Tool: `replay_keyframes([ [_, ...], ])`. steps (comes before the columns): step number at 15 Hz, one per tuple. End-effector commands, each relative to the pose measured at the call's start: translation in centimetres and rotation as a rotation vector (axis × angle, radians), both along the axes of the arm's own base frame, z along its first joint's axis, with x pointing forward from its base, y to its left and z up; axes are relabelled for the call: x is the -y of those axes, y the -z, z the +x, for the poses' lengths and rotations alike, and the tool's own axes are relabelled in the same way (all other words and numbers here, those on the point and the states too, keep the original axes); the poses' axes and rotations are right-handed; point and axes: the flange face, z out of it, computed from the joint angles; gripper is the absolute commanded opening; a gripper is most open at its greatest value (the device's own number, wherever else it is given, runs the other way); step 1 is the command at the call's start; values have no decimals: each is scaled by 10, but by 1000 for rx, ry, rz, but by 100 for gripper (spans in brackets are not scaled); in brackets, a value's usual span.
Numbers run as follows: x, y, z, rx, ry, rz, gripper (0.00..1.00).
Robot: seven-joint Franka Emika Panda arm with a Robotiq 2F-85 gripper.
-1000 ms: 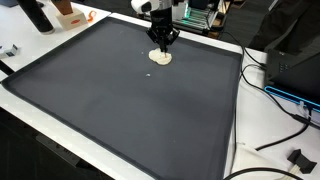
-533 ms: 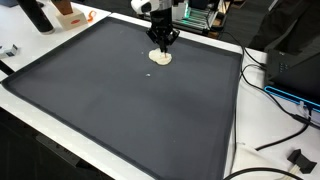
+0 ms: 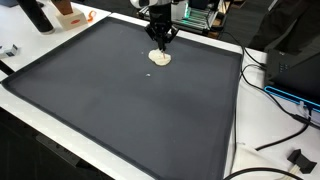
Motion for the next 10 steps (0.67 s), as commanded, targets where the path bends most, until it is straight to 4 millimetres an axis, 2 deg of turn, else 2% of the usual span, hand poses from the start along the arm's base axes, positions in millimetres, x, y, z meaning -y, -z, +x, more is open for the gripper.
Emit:
replay_keyframes([
  [1, 3, -20, -12, 33, 27, -23, 3],
  [10, 10, -57, -23, 70, 163, -16, 3],
])
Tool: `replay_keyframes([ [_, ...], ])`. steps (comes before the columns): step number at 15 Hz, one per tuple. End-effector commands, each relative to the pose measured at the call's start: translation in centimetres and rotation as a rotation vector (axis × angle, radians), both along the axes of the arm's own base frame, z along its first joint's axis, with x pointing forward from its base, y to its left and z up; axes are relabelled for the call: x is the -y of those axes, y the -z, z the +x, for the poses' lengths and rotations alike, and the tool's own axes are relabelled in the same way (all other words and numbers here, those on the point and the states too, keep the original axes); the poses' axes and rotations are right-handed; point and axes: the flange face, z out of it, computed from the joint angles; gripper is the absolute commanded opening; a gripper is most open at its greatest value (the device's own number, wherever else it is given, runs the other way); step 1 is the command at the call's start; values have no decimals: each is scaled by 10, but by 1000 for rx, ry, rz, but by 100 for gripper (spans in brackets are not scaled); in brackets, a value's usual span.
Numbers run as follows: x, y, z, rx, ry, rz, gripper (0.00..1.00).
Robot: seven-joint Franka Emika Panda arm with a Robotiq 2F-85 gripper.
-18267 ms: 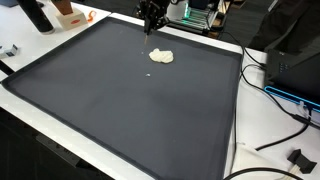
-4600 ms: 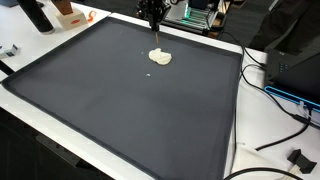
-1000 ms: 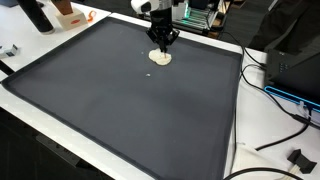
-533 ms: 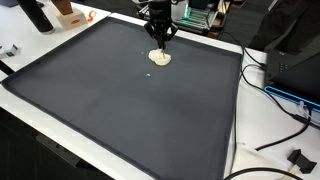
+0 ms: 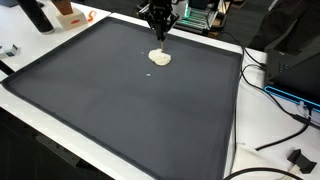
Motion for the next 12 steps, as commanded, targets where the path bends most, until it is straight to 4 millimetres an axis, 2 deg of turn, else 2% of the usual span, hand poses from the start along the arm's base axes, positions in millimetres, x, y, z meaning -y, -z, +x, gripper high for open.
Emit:
replay_keyframes([
  [1, 6, -13, -15, -7, 48, -16, 3],
  [9, 11, -37, -25, -11, 45, -17, 3],
  [10, 6, -30, -14, -8, 33, -3, 3],
  [11, 6, -33, -14, -3, 33, -3, 12],
  [12, 6, -33, -13, -2, 32, -2, 12],
])
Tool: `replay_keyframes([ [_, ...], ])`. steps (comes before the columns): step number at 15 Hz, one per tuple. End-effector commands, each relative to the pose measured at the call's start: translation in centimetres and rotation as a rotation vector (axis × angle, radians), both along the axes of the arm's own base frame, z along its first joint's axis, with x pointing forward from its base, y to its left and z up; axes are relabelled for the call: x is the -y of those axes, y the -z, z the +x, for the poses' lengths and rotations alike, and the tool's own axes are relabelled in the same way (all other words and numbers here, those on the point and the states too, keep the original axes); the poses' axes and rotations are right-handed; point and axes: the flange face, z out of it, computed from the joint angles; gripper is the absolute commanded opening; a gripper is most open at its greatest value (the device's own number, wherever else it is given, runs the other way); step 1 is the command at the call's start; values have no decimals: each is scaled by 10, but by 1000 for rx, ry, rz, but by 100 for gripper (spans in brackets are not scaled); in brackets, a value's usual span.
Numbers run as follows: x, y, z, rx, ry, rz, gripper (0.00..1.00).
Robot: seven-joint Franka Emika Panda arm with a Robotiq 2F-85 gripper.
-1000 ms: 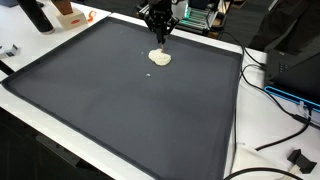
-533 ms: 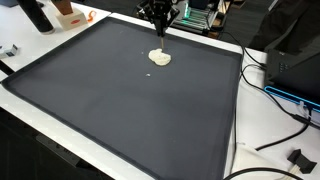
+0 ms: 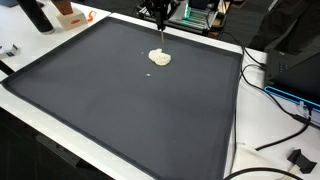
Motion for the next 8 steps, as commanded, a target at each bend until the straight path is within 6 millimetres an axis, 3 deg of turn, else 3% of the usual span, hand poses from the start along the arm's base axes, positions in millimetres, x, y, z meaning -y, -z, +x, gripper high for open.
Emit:
replay_keyframes([
  [1, 0, 0, 0, -2, 0, 0, 12],
  [3, 0, 1, 0, -3, 0, 0, 12],
  [4, -1, 6, 0, 12, 4, -28, 3],
  [8, -1, 15, 0, 76, 93, -139, 3],
])
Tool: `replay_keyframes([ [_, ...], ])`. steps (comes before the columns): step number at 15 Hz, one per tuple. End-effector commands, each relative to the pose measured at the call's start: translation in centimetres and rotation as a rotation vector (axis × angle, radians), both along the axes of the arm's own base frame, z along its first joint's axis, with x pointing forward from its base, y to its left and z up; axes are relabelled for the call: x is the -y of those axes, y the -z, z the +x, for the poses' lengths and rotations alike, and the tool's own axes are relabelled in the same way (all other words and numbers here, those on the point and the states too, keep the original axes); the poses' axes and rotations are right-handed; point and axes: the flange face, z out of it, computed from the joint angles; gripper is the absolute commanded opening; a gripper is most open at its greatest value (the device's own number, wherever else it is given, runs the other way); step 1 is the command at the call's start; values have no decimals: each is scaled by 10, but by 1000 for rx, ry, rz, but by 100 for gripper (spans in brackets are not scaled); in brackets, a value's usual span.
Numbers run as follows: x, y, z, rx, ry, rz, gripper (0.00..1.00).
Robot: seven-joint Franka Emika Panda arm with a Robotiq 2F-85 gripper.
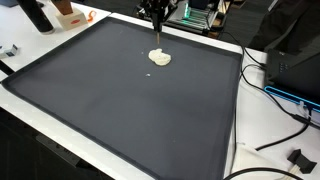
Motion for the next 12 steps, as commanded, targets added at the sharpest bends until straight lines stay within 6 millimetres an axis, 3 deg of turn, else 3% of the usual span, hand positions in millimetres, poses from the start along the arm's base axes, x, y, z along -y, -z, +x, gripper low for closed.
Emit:
replay_keyframes([
  [1, -1, 12, -3, 49, 83, -90, 3],
  [12, -15, 56, -6, 78, 266, -439, 3],
])
